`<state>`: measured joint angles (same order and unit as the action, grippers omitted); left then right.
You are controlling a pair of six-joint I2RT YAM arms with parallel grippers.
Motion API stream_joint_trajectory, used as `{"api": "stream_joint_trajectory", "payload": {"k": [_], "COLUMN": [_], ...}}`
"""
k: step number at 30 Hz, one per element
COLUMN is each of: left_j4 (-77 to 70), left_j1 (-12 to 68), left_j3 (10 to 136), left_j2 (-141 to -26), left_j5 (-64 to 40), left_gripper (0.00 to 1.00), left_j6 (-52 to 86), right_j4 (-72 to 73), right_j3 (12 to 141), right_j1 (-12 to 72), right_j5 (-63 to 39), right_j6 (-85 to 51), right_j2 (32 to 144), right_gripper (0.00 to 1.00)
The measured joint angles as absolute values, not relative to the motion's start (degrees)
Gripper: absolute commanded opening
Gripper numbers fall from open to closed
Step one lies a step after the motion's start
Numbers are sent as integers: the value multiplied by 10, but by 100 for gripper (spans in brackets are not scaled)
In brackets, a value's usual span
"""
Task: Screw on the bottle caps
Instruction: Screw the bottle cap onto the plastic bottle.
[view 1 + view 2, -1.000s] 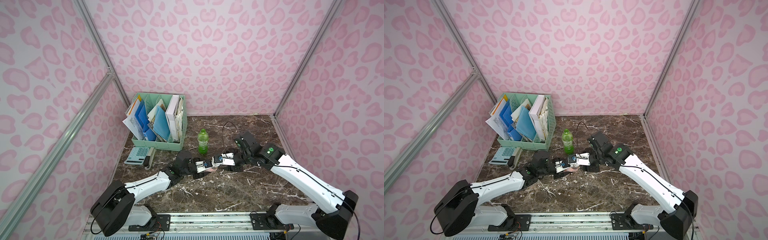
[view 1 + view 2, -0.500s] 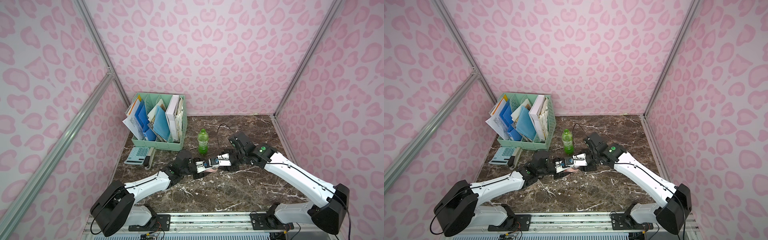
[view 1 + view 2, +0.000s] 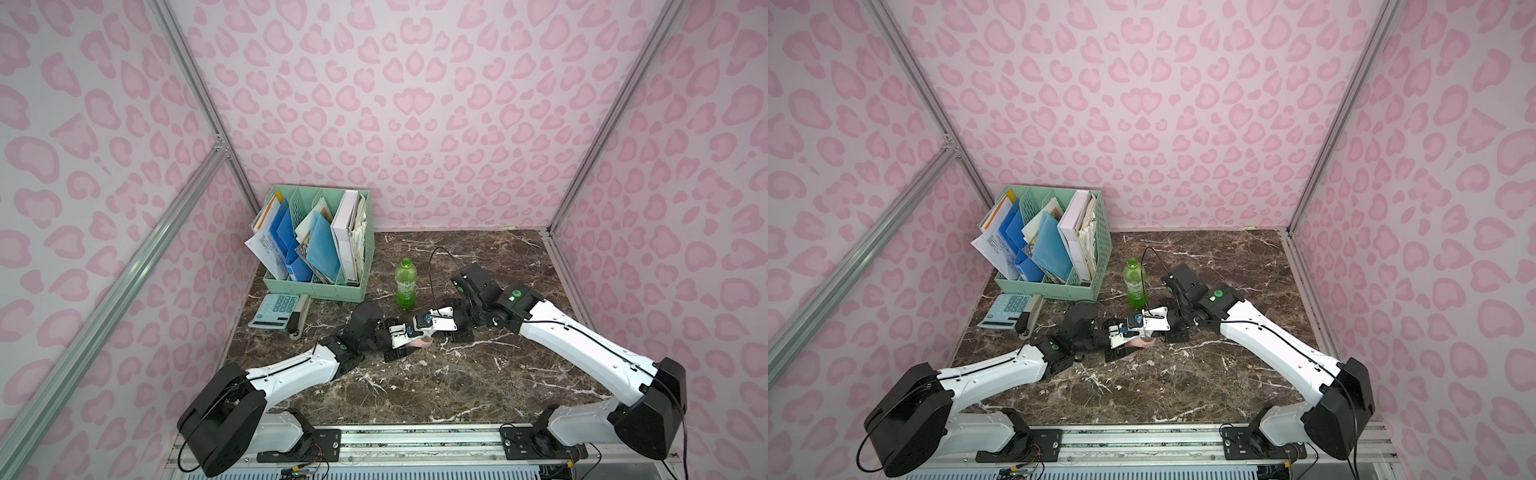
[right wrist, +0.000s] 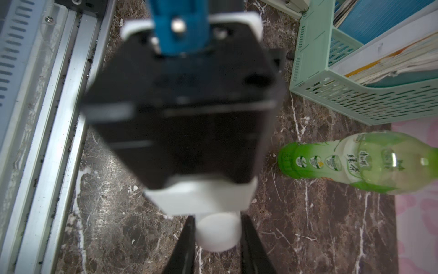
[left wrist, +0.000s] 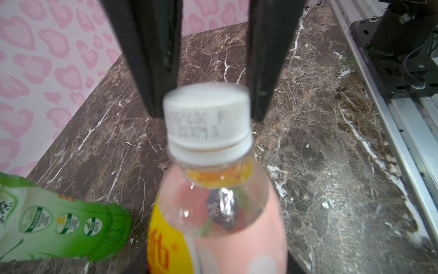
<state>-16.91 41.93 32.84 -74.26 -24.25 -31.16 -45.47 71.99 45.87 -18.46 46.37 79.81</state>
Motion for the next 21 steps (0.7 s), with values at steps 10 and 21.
{"api": "stream_joint_trajectory", "payload": {"k": [10,21], "left_j4": [-230,-253], "left_j1": [451,464], "left_j3": [291,281], "left_j2": [-724,-724], "left_j5": [-120,-86], "left_gripper": [42,41], "left_j6": [-291,-295], "right_j4": [-516,-440], "right_j3": [807,745], "right_j1": [467,445], "right_j5": [-158,-185], "right_j6": [27,-354], "right_j2": [870,834], "right_gripper": [10,27]}}
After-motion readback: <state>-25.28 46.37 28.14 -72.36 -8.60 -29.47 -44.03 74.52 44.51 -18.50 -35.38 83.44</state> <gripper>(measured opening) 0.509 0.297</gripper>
